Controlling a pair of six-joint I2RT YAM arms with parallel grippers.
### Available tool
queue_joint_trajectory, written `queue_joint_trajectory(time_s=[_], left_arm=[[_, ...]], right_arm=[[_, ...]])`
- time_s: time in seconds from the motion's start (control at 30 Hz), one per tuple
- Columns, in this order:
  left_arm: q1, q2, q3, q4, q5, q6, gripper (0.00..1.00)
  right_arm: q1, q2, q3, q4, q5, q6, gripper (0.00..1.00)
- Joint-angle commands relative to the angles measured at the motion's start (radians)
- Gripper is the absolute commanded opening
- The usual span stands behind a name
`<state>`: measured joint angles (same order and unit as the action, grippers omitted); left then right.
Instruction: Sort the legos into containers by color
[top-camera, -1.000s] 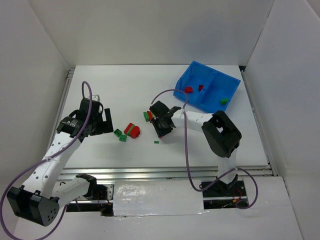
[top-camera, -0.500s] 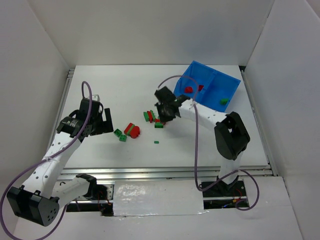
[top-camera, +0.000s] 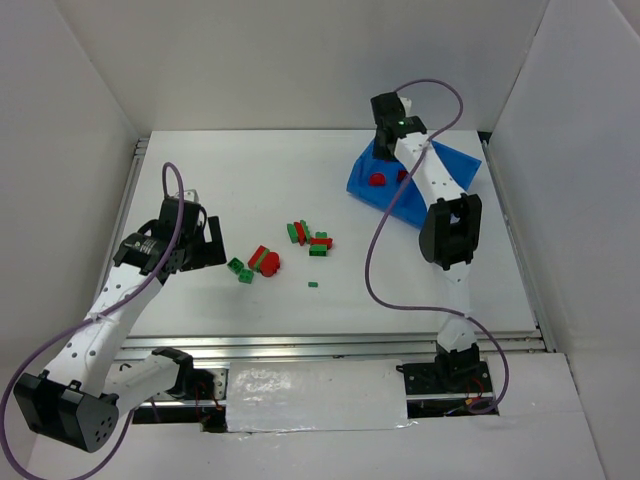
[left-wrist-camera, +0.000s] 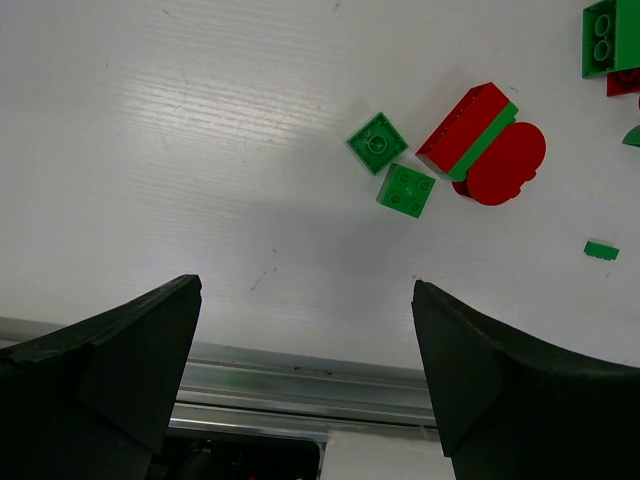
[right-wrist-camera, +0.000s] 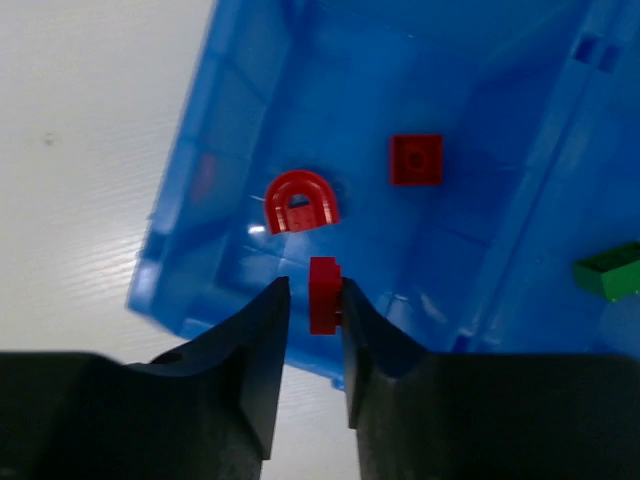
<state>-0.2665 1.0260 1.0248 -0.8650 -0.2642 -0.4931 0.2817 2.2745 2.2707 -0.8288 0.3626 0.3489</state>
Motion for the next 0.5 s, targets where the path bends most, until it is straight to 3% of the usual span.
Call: queue_joint_trajectory(time_s=[0.0, 0.03, 0.07, 0.13, 0.3, 0.47], left_arm=[[-0.005, 0.000, 0.021, 0.000, -0.015, 0.013, 1.00], [-0.005, 0.009, 0.021, 0.000, -0.013, 0.013, 0.99], [-0.005, 0.012, 0.021, -0.002, -0.013, 0.013, 0.99], [-0.004, 0.026, 0.024, -0.003, -0.018, 0.013, 1.00], [-0.005, 0.049, 0.043, 0.000, -0.020, 0.007, 1.00], [-0.005, 0.072, 0.029, 0.029, -0.012, 0.004, 1.00]], right_arm=[[-0.041, -0.013, 0.030, -0.026, -0.025, -0.037, 0.38], [-0.045, -0.012, 0.035, -0.015, -0.048, -0.054, 0.41], [-0.056, -0.007, 0.041, -0.013, -0.069, -0.056, 0.55], [-0.068, -0.003, 0.055, -0.009, -0.112, -0.057, 0.63], [-0.062, -0.041, 0.043, -0.023, -0.190, -0.062, 0.99], [-0.044, -0.080, 0.012, 0.000, -0.177, -0.059, 1.00]])
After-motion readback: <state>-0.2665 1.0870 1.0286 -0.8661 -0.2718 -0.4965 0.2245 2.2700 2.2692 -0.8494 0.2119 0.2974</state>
